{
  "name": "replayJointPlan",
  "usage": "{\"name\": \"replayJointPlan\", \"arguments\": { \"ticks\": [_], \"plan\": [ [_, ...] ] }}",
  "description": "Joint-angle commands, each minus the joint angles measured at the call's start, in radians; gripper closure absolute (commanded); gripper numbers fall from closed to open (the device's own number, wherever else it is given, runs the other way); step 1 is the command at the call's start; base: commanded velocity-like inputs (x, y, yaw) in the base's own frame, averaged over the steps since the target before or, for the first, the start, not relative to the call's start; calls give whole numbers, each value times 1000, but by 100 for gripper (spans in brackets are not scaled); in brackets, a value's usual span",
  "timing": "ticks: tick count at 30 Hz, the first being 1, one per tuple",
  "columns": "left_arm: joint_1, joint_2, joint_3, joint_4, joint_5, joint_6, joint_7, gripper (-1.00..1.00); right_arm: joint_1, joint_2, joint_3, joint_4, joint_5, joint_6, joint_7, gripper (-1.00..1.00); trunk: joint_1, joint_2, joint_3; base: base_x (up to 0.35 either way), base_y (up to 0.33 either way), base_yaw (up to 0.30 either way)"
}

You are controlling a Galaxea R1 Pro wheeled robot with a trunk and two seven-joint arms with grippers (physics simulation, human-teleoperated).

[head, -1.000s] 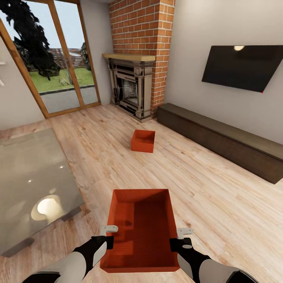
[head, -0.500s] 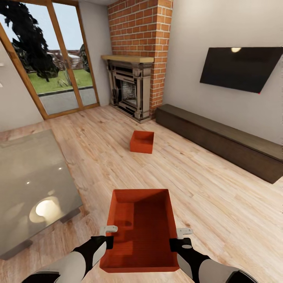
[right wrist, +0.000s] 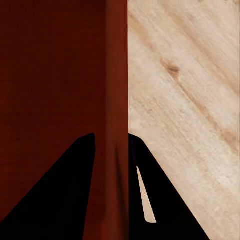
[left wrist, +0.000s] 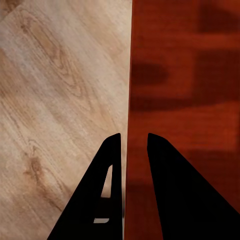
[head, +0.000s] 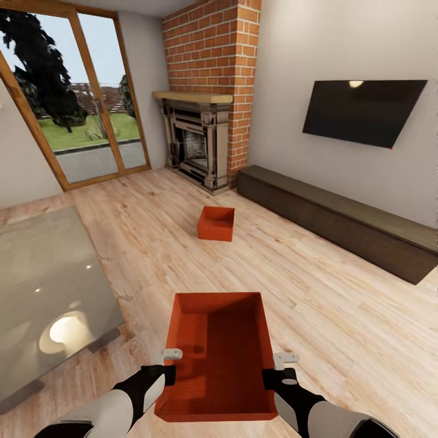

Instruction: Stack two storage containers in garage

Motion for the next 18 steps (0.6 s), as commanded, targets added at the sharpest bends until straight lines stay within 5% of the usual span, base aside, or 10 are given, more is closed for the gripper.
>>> {"name": "replayJointPlan", "arguments": {
  "ticks": [1,18],
  "plan": [
    [0,2,-3,-2,-15,8,25,100,-1,-6,2,2,-11,-7,-10,100,0,-1,0,0,0,-66],
    [0,4,-2,-2,-16,7,27,100,-1,-4,2,2,-11,-7,-11,100,0,-1,14,0,0,-15]
  ]
}}
